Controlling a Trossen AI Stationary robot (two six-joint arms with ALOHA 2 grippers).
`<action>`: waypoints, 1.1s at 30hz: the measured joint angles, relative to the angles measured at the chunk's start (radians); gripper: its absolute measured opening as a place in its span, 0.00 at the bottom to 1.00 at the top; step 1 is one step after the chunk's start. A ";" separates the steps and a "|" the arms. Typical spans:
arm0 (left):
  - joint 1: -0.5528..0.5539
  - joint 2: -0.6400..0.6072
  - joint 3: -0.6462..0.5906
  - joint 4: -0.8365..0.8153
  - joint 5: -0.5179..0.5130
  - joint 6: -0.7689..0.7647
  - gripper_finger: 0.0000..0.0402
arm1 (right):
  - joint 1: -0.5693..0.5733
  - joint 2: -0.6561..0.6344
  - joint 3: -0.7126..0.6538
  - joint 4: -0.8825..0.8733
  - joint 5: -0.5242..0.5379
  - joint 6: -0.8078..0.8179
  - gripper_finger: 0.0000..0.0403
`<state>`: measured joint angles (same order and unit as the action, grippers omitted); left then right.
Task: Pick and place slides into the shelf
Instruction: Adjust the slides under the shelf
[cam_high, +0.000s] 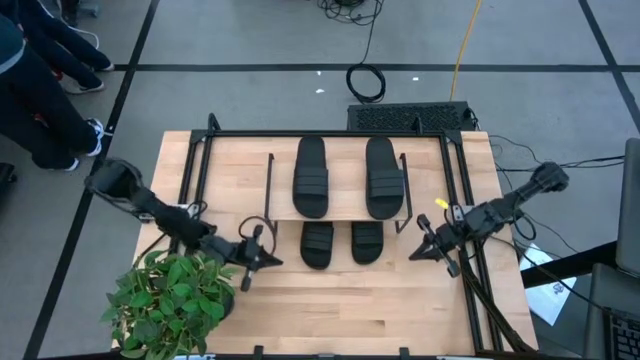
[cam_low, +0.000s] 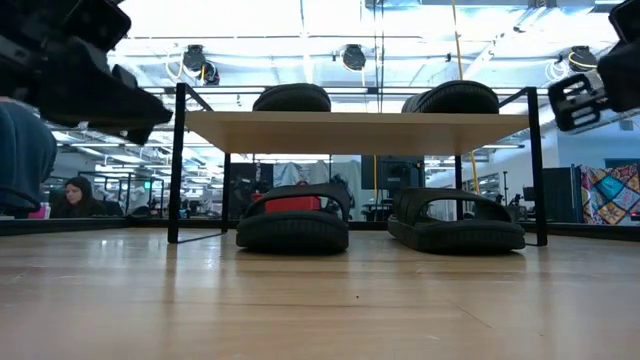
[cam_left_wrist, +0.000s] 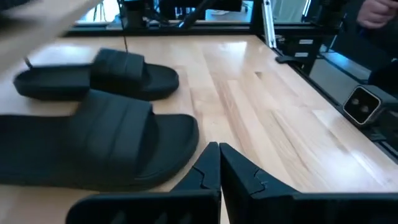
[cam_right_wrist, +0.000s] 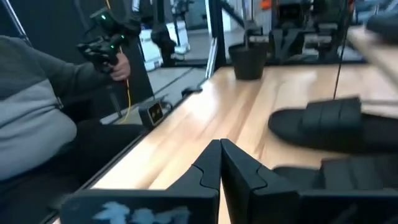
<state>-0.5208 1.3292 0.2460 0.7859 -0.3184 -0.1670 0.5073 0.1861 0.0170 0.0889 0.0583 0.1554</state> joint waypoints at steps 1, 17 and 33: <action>-0.012 0.041 0.002 0.037 -0.013 -0.014 0.00 | 0.026 0.015 0.000 0.001 0.022 0.015 0.00; 0.004 0.523 0.356 0.080 0.025 -0.140 0.00 | 0.236 0.239 0.000 0.087 0.284 0.198 0.00; 0.029 0.695 0.455 0.070 -0.105 -0.313 0.00 | 0.234 0.241 0.000 0.094 0.281 0.199 0.00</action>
<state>-0.4920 2.0243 0.7013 0.8555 -0.4235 -0.4805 0.7414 0.4267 0.0166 0.1827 0.3397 0.3545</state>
